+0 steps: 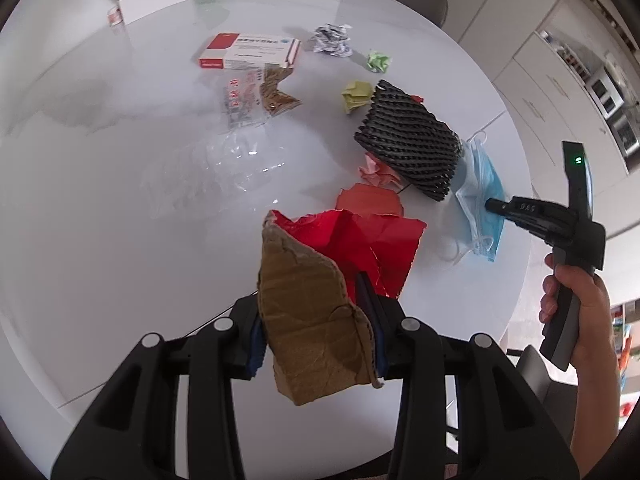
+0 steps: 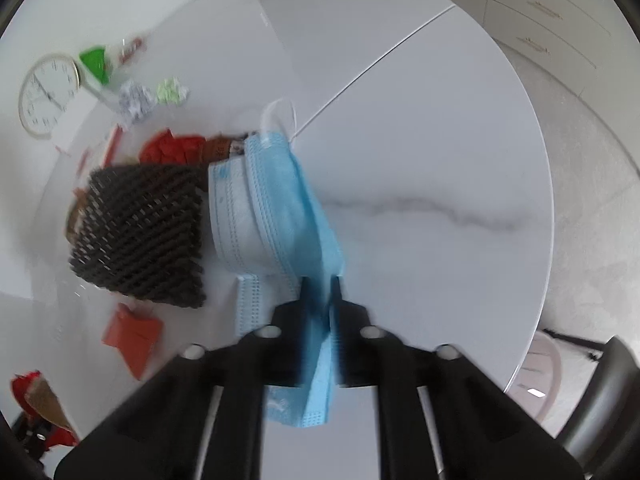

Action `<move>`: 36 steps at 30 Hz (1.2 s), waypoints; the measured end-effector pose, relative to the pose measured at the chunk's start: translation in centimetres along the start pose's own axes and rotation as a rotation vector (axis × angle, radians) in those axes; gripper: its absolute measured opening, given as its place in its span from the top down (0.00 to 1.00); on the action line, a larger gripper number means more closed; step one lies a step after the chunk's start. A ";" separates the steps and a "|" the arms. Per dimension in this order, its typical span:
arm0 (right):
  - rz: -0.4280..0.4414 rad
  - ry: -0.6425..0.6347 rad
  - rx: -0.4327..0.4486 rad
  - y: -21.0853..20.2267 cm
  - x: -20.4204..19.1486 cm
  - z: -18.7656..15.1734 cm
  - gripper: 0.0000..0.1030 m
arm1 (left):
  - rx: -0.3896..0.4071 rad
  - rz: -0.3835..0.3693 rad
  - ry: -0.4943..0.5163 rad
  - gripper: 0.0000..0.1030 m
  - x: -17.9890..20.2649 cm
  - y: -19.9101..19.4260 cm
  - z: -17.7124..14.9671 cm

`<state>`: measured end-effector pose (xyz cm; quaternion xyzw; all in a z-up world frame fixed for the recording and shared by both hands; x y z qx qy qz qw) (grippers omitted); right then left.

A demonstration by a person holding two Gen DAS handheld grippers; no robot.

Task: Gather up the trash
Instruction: 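Grasp the red-brown paper bag with the left tool while the right tool grasps the blue mask, then carry the bag and mask to the wastebasket and release both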

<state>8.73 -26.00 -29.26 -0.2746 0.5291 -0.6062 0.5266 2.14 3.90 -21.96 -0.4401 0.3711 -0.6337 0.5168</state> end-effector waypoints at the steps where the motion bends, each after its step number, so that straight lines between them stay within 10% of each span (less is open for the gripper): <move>1: 0.004 0.007 0.015 -0.5 0.2 0.1 0.94 | -0.001 -0.001 0.010 0.62 0.1 0.0 0.2; 15: -0.045 -0.009 0.258 -14.3 6.4 -1.6 0.94 | 0.038 -0.057 0.198 0.62 8.5 -1.4 0.5; 29: -0.259 0.146 -0.016 -6.9 24.5 -16.5 0.93 | -0.057 -0.251 0.632 0.61 27.6 2.1 -6.1; 32: -0.251 0.171 -0.061 -4.5 26.0 -17.5 0.75 | -0.126 -0.275 0.699 0.61 31.0 4.2 -8.4; 34: -0.240 0.185 -0.080 -3.6 27.0 -17.8 0.31 | -0.161 -0.282 0.714 0.61 32.6 5.3 -9.3; 36: -0.247 0.188 -0.066 -4.4 28.3 -18.2 0.28 | -0.200 -0.290 0.729 0.61 34.1 6.7 -10.4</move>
Point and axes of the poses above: each gripper's, at about its wrist camera, not at the fingertips, and y roughly the way its jaws point, x to its right, z to its top, the point moved 6 cm from there along y, roughly the way its jaws point, and after that the axes turned 1 degree about -z, right-handed, at the moved point
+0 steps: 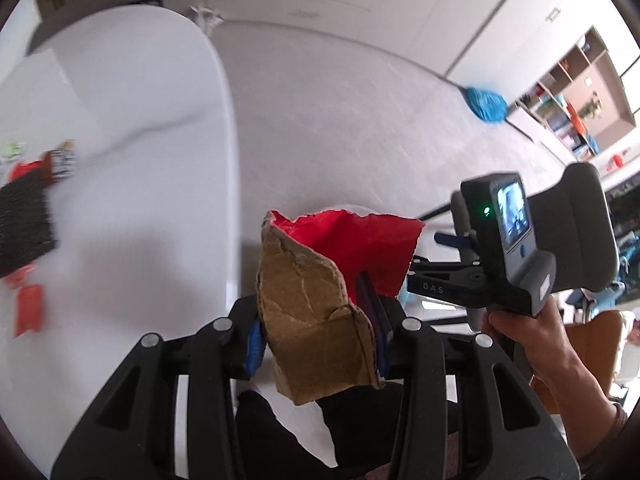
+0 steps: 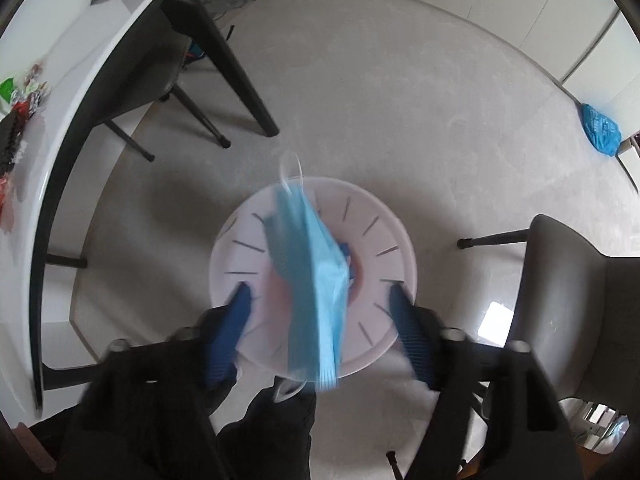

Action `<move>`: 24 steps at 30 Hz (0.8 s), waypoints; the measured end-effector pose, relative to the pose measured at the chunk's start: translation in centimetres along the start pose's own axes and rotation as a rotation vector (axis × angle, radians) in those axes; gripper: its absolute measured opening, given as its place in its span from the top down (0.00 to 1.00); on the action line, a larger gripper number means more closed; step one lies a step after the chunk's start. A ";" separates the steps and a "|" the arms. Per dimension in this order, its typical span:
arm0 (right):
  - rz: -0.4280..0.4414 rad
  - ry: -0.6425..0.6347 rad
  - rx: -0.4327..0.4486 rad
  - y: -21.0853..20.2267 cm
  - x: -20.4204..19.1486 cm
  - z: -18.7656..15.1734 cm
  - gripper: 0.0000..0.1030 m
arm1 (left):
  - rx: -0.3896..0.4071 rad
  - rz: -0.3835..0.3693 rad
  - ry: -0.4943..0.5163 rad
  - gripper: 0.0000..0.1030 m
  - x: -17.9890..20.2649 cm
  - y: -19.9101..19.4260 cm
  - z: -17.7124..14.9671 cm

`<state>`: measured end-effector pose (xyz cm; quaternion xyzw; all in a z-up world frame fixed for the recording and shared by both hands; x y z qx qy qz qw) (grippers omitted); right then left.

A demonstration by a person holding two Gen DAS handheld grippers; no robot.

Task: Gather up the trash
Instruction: 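Carry the bag and mask to the wastebasket and release both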

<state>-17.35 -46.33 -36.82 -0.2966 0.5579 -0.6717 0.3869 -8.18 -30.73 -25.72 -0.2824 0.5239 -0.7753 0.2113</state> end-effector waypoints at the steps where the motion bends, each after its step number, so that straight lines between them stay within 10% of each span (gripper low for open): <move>1: 0.003 0.001 0.003 -0.3 0.5 0.0 0.23 | -0.013 -0.004 0.006 0.61 0.5 0.7 0.1; 7: -0.018 0.065 0.093 -5.2 4.2 0.2 0.10 | -0.082 -0.027 0.045 0.60 2.9 4.5 0.5; 14: -0.019 0.119 0.190 -10.3 7.5 1.3 0.07 | -0.036 -0.034 0.136 0.10 6.4 4.2 1.0; 24: -0.021 0.073 0.224 -11.4 7.0 2.0 0.06 | 0.023 -0.002 0.137 0.08 7.3 2.0 2.7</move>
Point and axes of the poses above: each gripper's, at about its wrist camera, not at the fingertips, and y roughly the way its jaws point, x to its right, z to its top, the point moved 6 cm from there along y, roughly the way its jaws point, and after that the axes turned 1 degree about -z, right-handed, at the moved point
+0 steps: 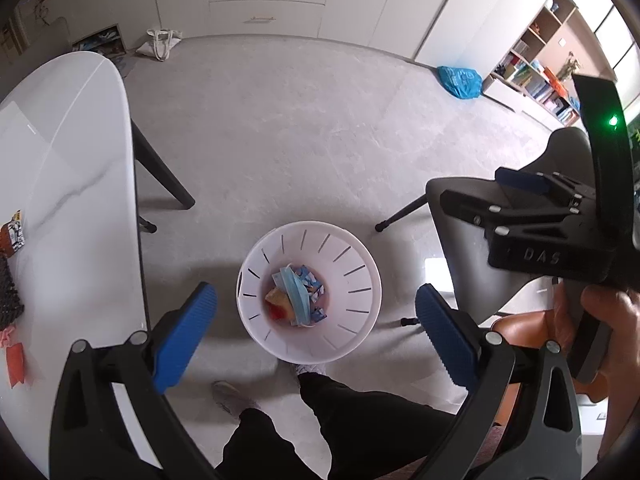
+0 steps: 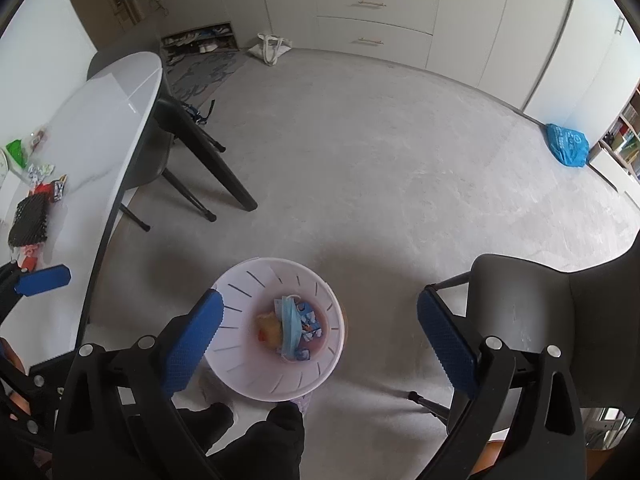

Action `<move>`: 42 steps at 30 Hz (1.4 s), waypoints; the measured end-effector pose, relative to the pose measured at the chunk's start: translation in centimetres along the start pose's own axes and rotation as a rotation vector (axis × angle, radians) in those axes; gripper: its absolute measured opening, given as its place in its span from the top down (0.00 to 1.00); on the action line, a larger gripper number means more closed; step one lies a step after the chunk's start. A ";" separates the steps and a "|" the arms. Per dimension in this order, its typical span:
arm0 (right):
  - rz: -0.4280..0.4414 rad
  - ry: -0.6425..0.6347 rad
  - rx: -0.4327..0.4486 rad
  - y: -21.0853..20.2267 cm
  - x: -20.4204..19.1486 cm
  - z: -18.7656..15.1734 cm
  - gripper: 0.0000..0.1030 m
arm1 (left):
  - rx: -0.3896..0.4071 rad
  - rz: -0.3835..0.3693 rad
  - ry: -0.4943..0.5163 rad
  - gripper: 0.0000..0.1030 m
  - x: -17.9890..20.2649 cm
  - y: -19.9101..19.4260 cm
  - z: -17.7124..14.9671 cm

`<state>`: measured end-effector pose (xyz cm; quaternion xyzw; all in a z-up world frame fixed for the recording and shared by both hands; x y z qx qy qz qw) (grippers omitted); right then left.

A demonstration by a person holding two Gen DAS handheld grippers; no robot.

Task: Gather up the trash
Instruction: 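Carry the bag and mask to the wastebasket and release both, then grasp the clear plastic tray with the left tool while the right tool grasps the red wrapper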

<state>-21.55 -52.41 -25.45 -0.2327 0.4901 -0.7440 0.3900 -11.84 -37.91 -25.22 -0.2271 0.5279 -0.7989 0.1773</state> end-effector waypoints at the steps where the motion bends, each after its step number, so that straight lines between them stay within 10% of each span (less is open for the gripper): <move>1: 0.001 -0.005 0.001 -0.2 -0.2 0.0 0.06 | 0.003 0.001 -0.007 0.08 -0.2 -0.3 0.0; 11: 0.053 -0.091 0.070 -3.5 -5.5 1.9 0.06 | 0.086 0.088 -0.143 0.08 -5.0 -4.5 -1.1; 27: 0.268 -0.349 0.147 -7.1 -25.2 4.9 0.02 | 0.232 0.421 -0.683 0.08 -29.5 -16.6 -14.1; 34: 0.313 -0.494 0.091 -6.7 -34.1 2.3 0.02 | 0.138 0.552 -0.489 0.08 -38.3 -18.6 -19.7; 42: 0.457 -0.624 -0.015 -4.7 -43.6 -1.8 0.02 | -0.047 0.457 -0.187 0.08 -43.9 -14.6 -22.0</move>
Point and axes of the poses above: each gripper's, at about its wrist camera, not at the fingertips, and y roughly the way its jaws point, x to its right, z to its top, the point moved 6 cm from there along y, roughly the way its jaws point, and after that the axes turned 1 degree about -z, right-handed, at the moved point
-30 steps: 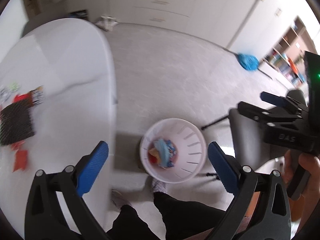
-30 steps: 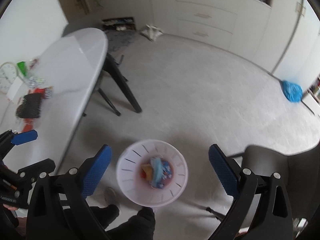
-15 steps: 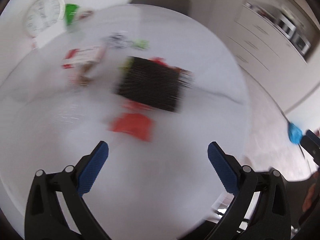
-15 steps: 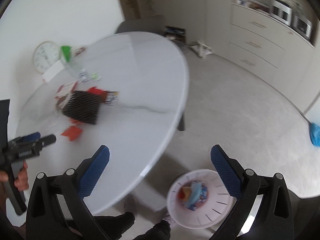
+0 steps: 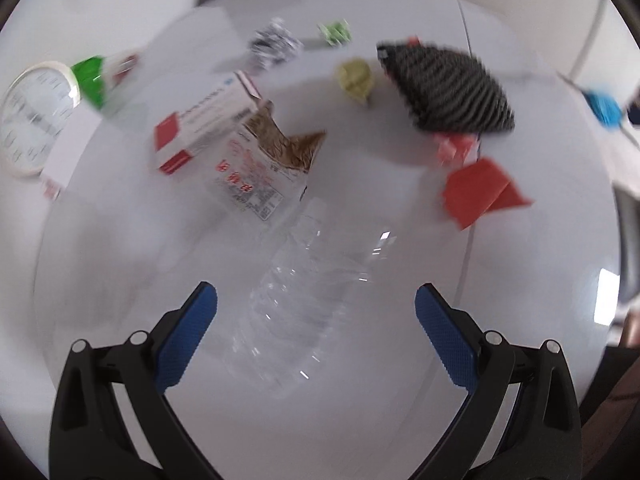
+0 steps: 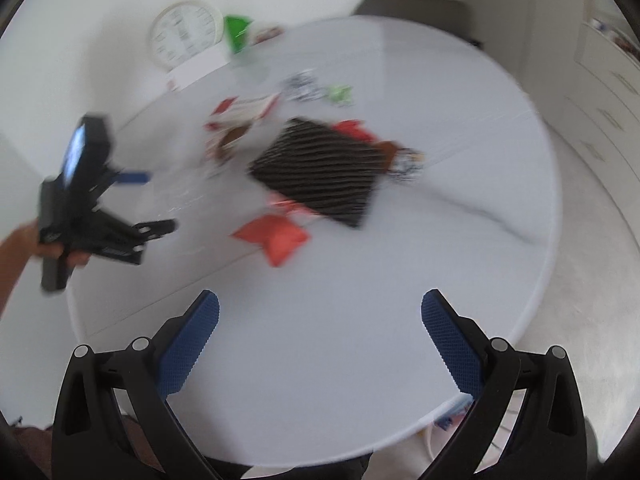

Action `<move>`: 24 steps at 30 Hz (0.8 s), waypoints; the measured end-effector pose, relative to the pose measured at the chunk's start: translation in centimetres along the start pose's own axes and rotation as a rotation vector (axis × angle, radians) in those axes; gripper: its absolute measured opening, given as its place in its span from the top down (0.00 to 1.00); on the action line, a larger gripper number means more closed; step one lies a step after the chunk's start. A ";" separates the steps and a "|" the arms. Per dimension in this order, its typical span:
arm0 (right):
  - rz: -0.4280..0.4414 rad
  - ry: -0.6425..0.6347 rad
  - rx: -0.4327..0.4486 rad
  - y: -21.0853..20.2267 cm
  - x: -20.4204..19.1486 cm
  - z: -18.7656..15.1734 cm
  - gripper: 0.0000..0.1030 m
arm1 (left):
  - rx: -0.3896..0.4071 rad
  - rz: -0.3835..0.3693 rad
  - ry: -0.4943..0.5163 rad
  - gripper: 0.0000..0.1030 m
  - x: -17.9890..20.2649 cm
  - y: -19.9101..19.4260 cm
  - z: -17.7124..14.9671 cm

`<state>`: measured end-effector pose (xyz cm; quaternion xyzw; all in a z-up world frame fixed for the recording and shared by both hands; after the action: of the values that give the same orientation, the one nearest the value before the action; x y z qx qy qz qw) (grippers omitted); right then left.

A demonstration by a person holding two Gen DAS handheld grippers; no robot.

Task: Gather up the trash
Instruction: 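Grasp the clear plastic tray with the left tool while the right tool grasps the red wrapper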

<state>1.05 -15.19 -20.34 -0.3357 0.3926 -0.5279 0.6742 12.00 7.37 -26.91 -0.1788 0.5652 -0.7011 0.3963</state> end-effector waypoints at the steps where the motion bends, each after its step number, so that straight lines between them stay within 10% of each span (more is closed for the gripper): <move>1: 0.009 -0.033 -0.010 0.9 -1.0 0.3 0.02 | -0.008 -0.010 0.029 0.10 0.0 0.6 0.0; 4: 0.032 -0.133 -0.034 2.8 -3.2 0.9 0.02 | -0.034 -0.035 0.101 0.35 -0.2 2.4 0.0; 15: 0.054 -0.570 -0.136 10.0 -7.0 2.7 0.03 | 0.023 -0.167 -0.037 0.38 -1.3 0.7 -2.0; 24: 0.084 -0.648 -0.226 14.1 -6.7 3.0 0.31 | 0.041 -0.134 -0.301 0.39 -1.6 -3.0 -5.0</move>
<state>9.13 -5.48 -30.02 -0.5421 0.2275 -0.3188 0.7434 8.50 11.98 -25.29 -0.3113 0.4718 -0.7025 0.4323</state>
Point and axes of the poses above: each gripper's, at about its wrist camera, not at the fingertips, and y roughly the way its jaws point, x to its right, z to its top, the point moved 6 cm from there along y, roughly the way its jaws point, and after that the axes turned 1 degree about -z, right-handed, at the moved point
